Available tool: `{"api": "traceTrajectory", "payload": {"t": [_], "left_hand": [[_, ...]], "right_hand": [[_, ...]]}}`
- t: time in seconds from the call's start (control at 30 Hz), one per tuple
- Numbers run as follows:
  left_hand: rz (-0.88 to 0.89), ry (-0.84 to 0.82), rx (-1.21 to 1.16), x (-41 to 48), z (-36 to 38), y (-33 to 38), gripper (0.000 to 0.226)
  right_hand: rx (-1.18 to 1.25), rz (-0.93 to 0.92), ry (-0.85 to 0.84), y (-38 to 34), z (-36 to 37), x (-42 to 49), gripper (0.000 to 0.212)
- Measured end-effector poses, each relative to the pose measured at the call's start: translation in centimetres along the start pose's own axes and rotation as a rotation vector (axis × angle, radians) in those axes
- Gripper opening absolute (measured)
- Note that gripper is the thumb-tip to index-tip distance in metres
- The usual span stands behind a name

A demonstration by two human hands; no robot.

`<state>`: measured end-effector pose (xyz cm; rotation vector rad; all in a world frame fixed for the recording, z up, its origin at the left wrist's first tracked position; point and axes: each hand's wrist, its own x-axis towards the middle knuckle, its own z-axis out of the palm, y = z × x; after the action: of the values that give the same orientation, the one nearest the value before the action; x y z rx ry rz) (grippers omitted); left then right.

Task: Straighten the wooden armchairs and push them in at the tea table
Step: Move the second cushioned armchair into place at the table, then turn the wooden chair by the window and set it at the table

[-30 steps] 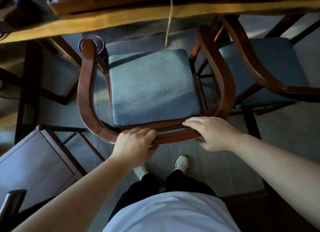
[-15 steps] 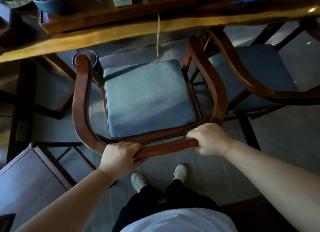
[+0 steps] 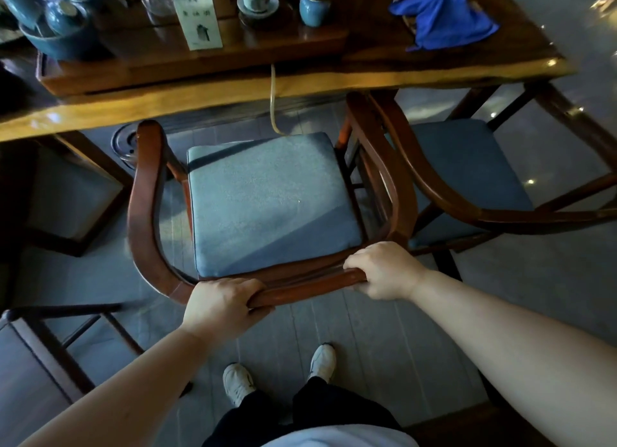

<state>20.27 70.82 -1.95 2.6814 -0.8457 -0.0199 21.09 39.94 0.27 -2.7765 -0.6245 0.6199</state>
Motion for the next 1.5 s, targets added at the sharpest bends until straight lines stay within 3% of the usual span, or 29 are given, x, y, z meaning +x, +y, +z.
{"api": "traceTrajectory", "payload": {"t": [0.4, 0.6, 0.67, 0.77, 0.83, 1.2, 1.5], "left_hand": [[-0.085, -0.056, 0.08, 1.4, 0.1, -0.6, 0.033], [-0.216, -0.183, 0.053, 1.1, -0.4, 0.1, 0.036], [-0.237, -0.201, 0.034, 0.9, -0.8, 0.6, 0.048], [-0.239, -0.208, 0.075, 0.3, -1.7, 1.3, 0.069], [-0.222, -0.162, 0.114, -0.7, -2.8, 1.6, 0.071], [-0.419, -0.175, 0.398, -12.0, -10.0, -1.6, 0.078], [-0.675, -0.168, 0.377, -23.4, -14.2, -7.2, 0.078]], "right_hand": [[-0.003, 0.005, -0.034, 0.7, -1.2, 1.2, 0.028], [-0.003, 0.055, -0.063, 0.3, -1.0, 0.9, 0.028], [0.015, 0.05, -0.077, 0.1, -1.1, 0.8, 0.043], [0.015, 0.019, -0.091, 0.2, -1.2, 0.9, 0.081], [-0.024, -0.036, -0.105, -0.2, -1.5, 1.1, 0.089], [-0.363, -0.587, -0.012, -16.8, -2.4, 9.3, 0.102], [-0.414, -0.805, -0.007, -31.2, -1.4, 15.8, 0.101]]}}
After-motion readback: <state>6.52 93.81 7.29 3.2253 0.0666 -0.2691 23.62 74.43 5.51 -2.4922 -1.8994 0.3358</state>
